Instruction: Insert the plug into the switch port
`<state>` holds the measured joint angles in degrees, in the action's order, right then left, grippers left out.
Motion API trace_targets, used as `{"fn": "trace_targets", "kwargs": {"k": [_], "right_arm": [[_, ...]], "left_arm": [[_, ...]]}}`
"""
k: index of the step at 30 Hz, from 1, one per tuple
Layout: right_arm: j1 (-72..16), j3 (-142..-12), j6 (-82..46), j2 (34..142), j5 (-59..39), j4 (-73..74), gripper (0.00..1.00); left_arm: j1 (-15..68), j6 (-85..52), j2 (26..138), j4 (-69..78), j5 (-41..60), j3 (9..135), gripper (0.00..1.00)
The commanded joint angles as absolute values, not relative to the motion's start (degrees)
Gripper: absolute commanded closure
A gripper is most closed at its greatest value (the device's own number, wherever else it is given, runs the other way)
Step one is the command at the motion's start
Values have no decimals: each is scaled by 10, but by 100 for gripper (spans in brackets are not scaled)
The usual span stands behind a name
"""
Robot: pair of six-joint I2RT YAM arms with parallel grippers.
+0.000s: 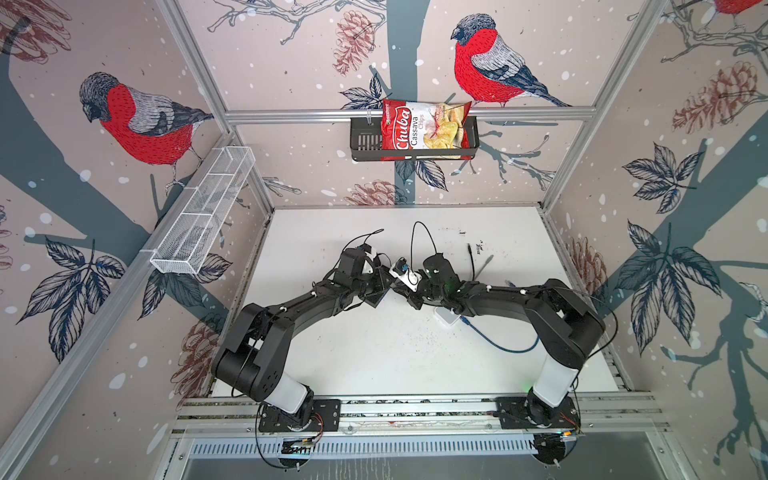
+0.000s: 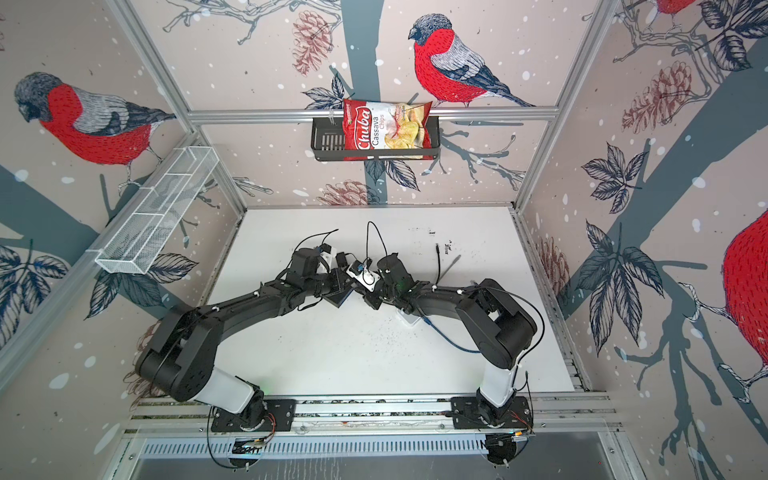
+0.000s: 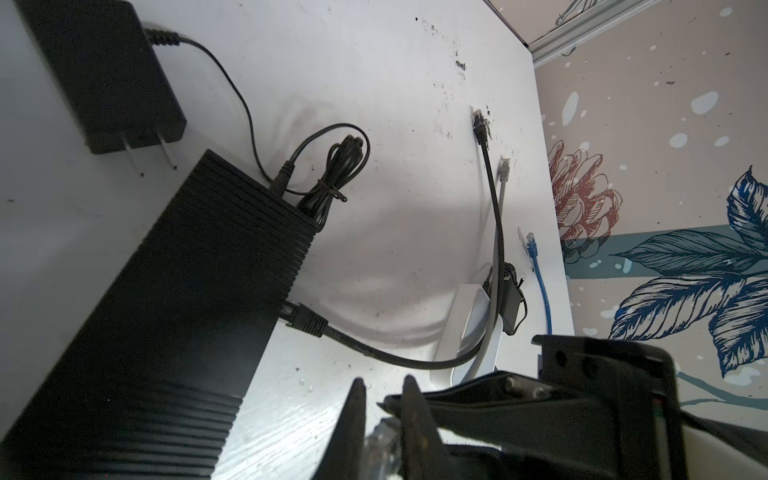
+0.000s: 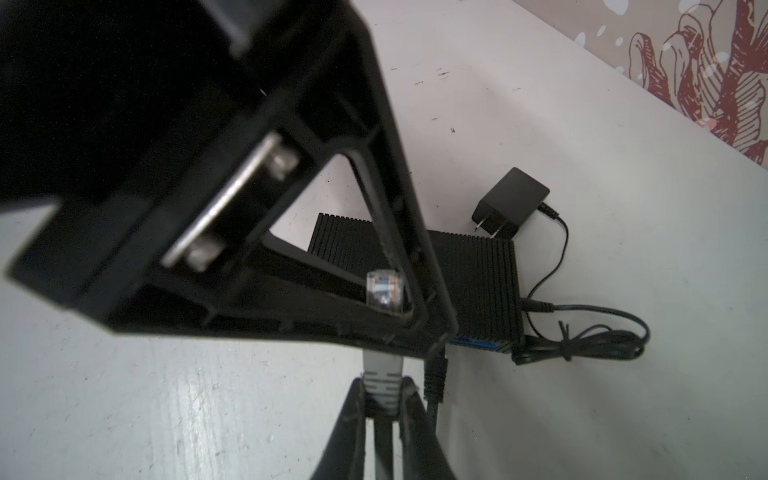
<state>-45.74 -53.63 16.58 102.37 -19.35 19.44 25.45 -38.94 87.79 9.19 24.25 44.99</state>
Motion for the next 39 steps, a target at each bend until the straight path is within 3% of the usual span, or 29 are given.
{"fn": "trace_targets", "kwargs": {"k": [1,5,8,20,39], "right_arm": [[-459,-540,162,1026,-193,211,88],[-461,-538,159,1022,-192,190,90],[-464,-530,151,1015,-180,173,91],[-493,-507,97,1024,-123,122,93],[-533,-612,48,1123,-43,40,93]], "left_arm": [[255,-379,877,101,251,451,81],[255,-373,870,77,221,453,41],[250,-362,856,47,182,458,24],[178,-317,864,-14,137,469,25],[163,-304,992,-5,127,525,27]]}}
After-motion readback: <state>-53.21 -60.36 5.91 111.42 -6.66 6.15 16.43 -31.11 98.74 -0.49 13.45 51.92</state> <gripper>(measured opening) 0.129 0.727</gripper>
